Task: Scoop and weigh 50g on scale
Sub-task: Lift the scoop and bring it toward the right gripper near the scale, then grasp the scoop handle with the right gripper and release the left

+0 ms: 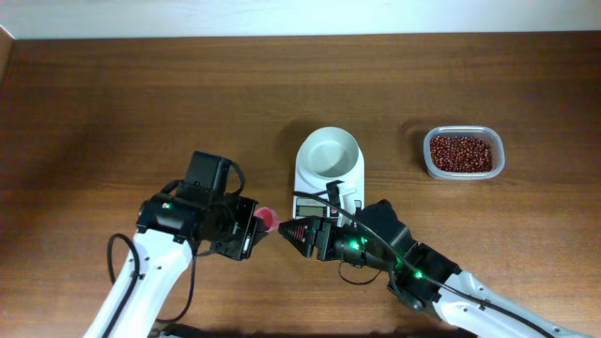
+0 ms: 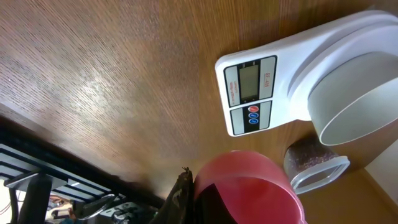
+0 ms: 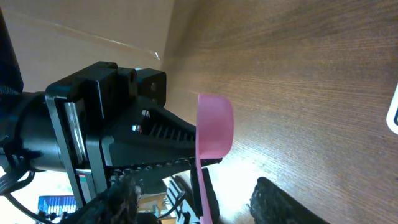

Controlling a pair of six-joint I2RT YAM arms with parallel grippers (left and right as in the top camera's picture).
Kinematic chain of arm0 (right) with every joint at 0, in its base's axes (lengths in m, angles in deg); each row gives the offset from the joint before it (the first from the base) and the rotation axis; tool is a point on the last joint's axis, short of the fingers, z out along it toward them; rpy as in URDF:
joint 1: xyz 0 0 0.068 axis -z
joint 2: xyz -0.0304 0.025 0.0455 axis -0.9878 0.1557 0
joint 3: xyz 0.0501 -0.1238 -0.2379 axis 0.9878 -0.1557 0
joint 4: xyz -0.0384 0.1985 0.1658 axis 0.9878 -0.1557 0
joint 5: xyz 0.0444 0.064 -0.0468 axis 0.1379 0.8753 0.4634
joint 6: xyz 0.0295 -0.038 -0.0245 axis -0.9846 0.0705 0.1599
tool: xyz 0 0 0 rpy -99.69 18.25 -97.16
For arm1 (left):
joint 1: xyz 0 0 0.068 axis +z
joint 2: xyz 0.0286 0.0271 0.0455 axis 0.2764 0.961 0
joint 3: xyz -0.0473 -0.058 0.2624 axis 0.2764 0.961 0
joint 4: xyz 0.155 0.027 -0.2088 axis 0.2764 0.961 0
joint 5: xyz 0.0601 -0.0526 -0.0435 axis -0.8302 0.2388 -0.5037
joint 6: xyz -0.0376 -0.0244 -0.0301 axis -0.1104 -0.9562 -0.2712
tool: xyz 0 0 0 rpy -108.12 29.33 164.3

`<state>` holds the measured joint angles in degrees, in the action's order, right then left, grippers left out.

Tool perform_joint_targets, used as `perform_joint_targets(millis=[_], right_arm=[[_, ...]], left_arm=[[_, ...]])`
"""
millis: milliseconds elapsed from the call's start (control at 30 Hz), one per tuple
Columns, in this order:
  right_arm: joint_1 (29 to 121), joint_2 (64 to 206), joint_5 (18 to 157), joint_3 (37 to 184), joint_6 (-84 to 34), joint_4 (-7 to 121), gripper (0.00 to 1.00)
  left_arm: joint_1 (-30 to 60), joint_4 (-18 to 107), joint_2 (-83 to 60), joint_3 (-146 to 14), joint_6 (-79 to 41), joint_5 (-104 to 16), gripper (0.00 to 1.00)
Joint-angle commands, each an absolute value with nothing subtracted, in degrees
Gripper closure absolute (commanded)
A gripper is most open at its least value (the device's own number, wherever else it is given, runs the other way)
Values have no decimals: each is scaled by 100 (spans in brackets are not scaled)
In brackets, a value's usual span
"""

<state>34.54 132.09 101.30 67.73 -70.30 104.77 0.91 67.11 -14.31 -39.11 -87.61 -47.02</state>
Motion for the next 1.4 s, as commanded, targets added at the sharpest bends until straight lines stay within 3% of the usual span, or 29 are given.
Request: perform_joint_targets(millis=[0,200,967,1133,1367], right_arm=[[3406,13228,10210,6869,-6999,10497,47],[3406,13228,10366,6869,-6999,10497,58],[3406,13228,10460,6869,-6999,10494,85],[3409,13228,10348,6869,-6997,10497,75],[3409,13228,10294,6869,-6997,10494,73]], left_arm=[[-60,6720,-1494,-3900,-8838,-4669,100],[-75,6722,-1494,-3900,-8838,-4767,100],[-84,6764,-1494,-3900,-8835,-4771,100],[-84,6788,-1494,-3898,-8787,-4813,100],[-84,6855,-1494,-3898,-8547,-4813,100]])
